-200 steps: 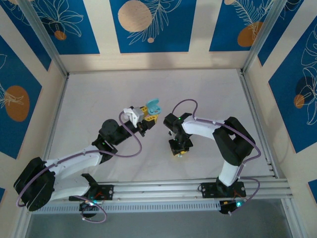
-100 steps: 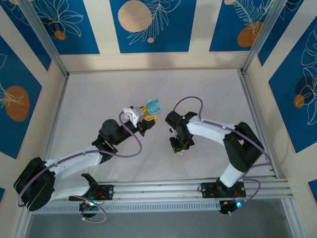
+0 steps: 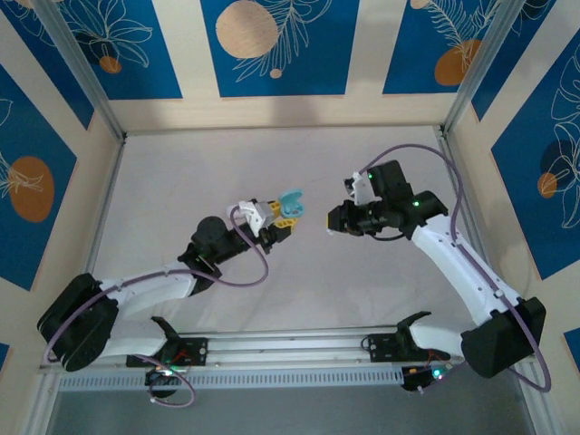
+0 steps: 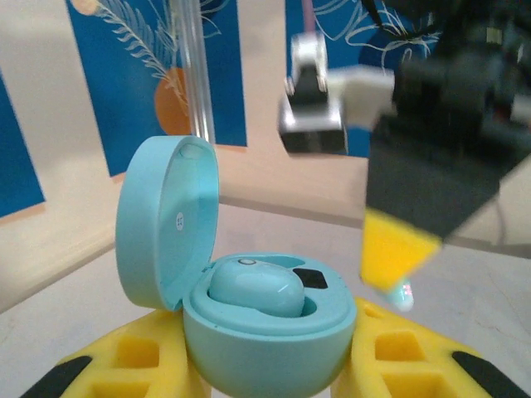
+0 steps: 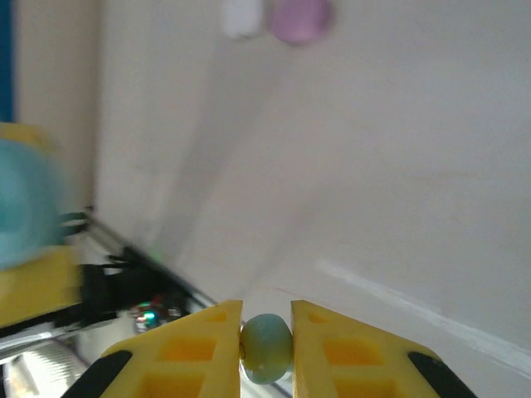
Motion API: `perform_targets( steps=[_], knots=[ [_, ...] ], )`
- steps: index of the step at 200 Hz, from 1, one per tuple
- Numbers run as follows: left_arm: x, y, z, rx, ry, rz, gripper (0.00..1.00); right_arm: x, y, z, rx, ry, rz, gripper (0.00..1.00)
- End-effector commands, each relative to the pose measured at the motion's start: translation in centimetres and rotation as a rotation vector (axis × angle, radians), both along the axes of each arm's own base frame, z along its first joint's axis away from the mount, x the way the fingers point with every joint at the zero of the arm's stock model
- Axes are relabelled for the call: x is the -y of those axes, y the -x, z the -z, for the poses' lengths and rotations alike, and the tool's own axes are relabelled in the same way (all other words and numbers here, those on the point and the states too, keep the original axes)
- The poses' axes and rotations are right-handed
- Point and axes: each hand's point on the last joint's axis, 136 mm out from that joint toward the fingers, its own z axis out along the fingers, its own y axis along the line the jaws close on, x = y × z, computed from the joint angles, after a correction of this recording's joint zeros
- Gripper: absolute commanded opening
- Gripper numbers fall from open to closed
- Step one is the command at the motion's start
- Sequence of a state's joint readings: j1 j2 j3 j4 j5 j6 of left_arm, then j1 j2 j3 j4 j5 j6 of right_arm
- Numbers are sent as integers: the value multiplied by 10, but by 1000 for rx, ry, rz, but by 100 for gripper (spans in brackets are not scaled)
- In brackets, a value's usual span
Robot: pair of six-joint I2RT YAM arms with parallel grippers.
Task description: Insert wireless bluetooth earbuds into charging case
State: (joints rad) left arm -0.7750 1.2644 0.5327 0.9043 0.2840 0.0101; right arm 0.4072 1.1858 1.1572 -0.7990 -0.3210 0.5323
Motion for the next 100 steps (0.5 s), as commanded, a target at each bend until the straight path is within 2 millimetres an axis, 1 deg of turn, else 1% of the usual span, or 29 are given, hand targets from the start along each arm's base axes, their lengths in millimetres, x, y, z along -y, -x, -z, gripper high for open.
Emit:
perform_targets(
  steps=[1, 25, 49, 65, 100],
  knots=[
    [12, 14, -25, 100, 43, 93, 19, -16, 11, -49, 49, -161, -77, 20],
    [17, 14, -27, 104, 42, 117, 18, -24, 13, -73, 81, -235, -116, 20],
    [20, 16, -28, 115, 41, 134, 18, -30, 14, -84, 98, -287, -143, 20],
    [21, 18, -31, 123, 47, 151, 18, -33, 13, -87, 100, -310, -153, 20],
    [24, 23, -37, 130, 52, 187, 18, -36, 9, -84, 94, -320, -158, 20]
  ],
)
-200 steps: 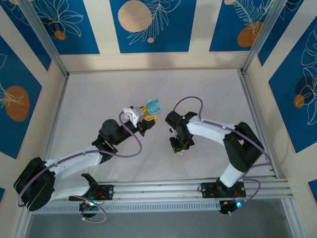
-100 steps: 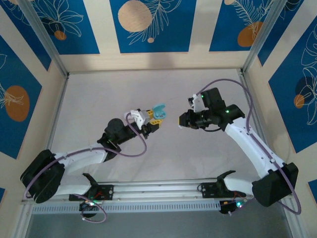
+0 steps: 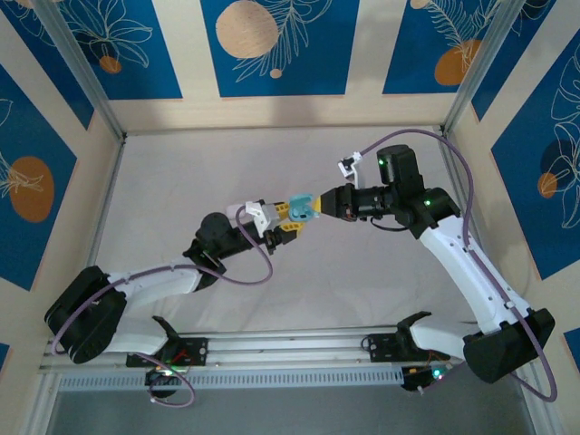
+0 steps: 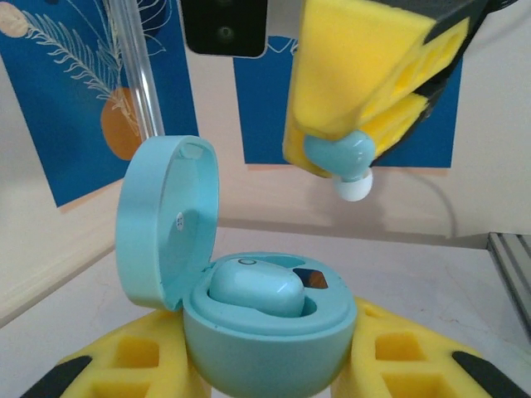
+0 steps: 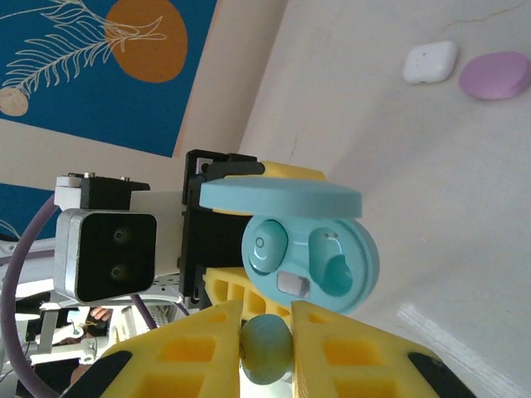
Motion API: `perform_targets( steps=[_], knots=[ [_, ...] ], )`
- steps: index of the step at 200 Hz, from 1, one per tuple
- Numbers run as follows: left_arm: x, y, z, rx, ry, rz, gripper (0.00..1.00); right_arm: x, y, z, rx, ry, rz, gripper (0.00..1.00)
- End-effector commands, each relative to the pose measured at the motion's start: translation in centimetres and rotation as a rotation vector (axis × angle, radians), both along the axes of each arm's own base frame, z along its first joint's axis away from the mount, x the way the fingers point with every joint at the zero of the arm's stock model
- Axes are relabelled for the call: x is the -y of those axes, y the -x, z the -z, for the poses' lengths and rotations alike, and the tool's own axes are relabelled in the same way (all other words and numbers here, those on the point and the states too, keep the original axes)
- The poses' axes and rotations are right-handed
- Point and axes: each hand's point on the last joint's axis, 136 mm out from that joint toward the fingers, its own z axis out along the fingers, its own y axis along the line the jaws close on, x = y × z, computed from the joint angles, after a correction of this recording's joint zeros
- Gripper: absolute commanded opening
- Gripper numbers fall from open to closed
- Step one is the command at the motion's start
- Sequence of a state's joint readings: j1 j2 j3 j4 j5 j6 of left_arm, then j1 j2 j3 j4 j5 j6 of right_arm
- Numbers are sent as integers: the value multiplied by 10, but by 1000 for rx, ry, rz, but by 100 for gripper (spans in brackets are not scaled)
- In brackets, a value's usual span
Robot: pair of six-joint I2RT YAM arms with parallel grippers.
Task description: Insert wireless bluetooth earbuds into charging case
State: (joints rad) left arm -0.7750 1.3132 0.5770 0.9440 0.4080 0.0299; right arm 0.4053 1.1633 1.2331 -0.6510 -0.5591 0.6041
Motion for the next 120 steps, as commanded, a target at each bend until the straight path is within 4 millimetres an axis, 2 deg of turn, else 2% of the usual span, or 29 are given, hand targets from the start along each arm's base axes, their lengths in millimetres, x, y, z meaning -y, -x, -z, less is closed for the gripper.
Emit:
perform_targets(
  steps=[1, 120],
  knots=[
    [7, 12, -26, 74, 47, 69, 18, -5, 2, -9, -5, -49, -34, 20],
    [9, 17, -38, 57, 79, 105, 19, -5, -12, 10, -21, -6, -3, 20]
  ],
)
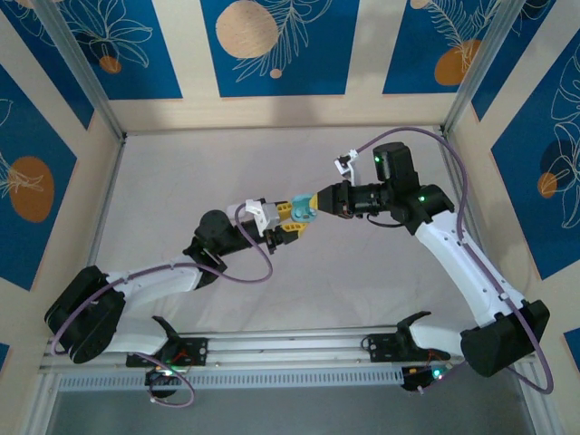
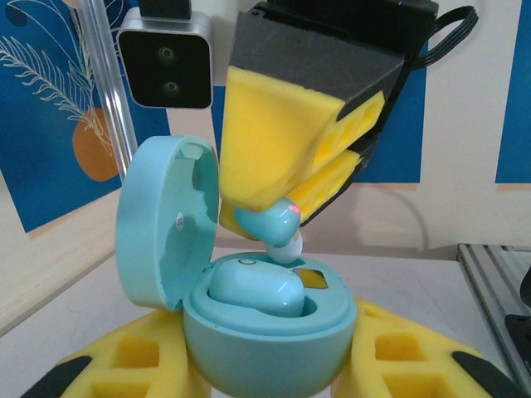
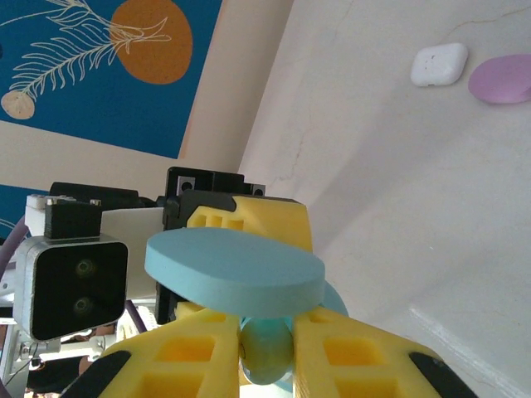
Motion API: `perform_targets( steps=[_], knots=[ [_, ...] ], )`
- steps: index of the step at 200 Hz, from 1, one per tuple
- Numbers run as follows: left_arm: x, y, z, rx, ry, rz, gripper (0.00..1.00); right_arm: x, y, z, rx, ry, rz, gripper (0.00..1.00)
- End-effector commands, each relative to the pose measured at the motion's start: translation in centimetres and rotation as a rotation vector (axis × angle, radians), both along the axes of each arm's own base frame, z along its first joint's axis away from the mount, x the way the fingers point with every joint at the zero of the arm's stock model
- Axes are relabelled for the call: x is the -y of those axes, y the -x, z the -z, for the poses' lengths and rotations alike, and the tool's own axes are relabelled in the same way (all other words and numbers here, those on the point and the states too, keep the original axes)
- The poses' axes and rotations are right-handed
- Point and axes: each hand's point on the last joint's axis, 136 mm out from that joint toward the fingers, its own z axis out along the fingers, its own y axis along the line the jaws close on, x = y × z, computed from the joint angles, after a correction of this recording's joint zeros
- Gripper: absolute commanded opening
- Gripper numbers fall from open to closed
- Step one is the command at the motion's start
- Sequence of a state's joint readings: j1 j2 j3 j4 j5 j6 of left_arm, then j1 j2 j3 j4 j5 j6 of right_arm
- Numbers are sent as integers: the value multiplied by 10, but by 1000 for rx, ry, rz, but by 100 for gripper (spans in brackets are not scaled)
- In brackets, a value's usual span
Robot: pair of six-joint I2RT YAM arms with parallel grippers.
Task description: Insert wireless bluetooth earbuds into charging case
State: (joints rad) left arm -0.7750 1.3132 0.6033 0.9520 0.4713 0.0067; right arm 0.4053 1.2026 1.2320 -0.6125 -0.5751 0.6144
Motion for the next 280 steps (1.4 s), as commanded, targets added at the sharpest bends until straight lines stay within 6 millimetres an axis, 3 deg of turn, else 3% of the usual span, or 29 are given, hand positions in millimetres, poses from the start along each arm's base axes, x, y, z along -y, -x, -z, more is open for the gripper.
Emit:
perform_targets(
  steps=[1, 177, 280],
  knots=[
    [4, 8, -25, 47, 55, 39, 19, 1, -3, 5, -7, 5, 5, 20],
    [3, 3, -31, 36, 79, 16, 19, 0, -2, 26, -52, 78, 9, 24],
    [3, 2, -34, 35, 84, 10, 19, 1, -3, 18, -35, 79, 14, 27]
  ],
)
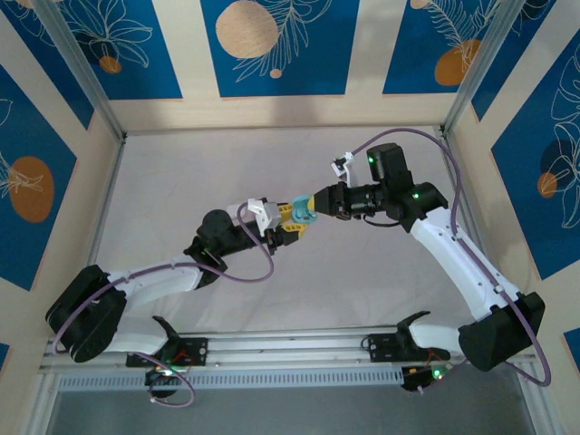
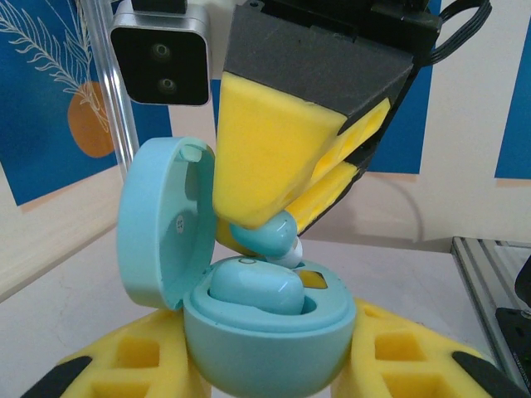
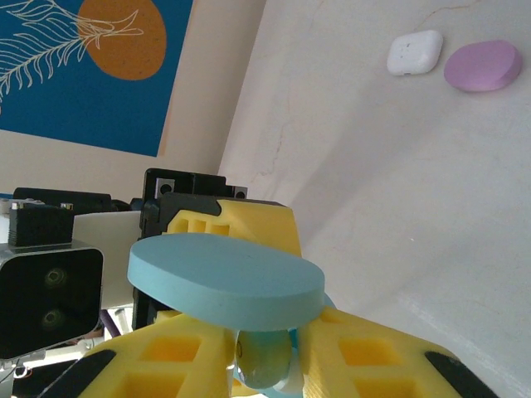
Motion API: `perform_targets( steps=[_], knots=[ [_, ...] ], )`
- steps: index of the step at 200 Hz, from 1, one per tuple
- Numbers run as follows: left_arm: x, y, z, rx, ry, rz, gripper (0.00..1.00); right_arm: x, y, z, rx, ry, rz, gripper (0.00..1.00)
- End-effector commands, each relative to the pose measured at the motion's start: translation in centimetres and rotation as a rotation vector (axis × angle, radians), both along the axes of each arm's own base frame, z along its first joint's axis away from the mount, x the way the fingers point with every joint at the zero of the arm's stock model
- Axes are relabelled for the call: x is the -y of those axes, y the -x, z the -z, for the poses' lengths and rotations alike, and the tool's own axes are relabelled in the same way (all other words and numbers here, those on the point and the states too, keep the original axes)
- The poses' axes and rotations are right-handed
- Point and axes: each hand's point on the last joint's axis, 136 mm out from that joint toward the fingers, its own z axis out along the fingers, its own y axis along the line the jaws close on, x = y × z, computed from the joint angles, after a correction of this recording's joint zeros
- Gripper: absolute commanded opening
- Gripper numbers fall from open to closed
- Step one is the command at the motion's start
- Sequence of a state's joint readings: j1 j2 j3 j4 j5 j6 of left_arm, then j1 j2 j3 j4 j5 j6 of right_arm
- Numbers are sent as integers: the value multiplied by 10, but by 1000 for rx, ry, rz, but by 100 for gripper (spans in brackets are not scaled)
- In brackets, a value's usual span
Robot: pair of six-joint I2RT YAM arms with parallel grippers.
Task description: Insert wireless bluetooth earbuds into charging case
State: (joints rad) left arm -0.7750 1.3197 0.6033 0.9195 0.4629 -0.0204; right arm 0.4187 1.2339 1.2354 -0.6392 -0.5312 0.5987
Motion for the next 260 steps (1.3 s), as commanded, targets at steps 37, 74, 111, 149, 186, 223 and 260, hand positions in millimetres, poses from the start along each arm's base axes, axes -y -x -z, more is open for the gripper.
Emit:
perform_targets(
  steps=[37, 74, 111, 149, 186, 223, 260],
  knots=[
    [1, 4, -44, 89, 105, 7, 19, 2, 3, 0, 0, 26, 2, 28],
    [1, 4, -45, 89, 107, 6, 19, 3, 3, -1, 5, 28, 1, 29],
    [0, 2, -45, 87, 109, -5, 19, 3, 5, -2, 5, 27, -2, 28],
    [-2, 0, -45, 87, 116, -24, 19, 3, 9, -8, 17, 9, -10, 27],
    [-2, 0, -46, 77, 127, -17, 19, 1, 8, -9, 10, -10, -1, 25],
    [-3, 0, -48, 68, 148, -16, 19, -6, 6, -10, 10, -56, -7, 25],
    [-3, 1, -50, 53, 175, -12, 18, -12, 6, -12, 18, -82, -26, 25]
  ],
)
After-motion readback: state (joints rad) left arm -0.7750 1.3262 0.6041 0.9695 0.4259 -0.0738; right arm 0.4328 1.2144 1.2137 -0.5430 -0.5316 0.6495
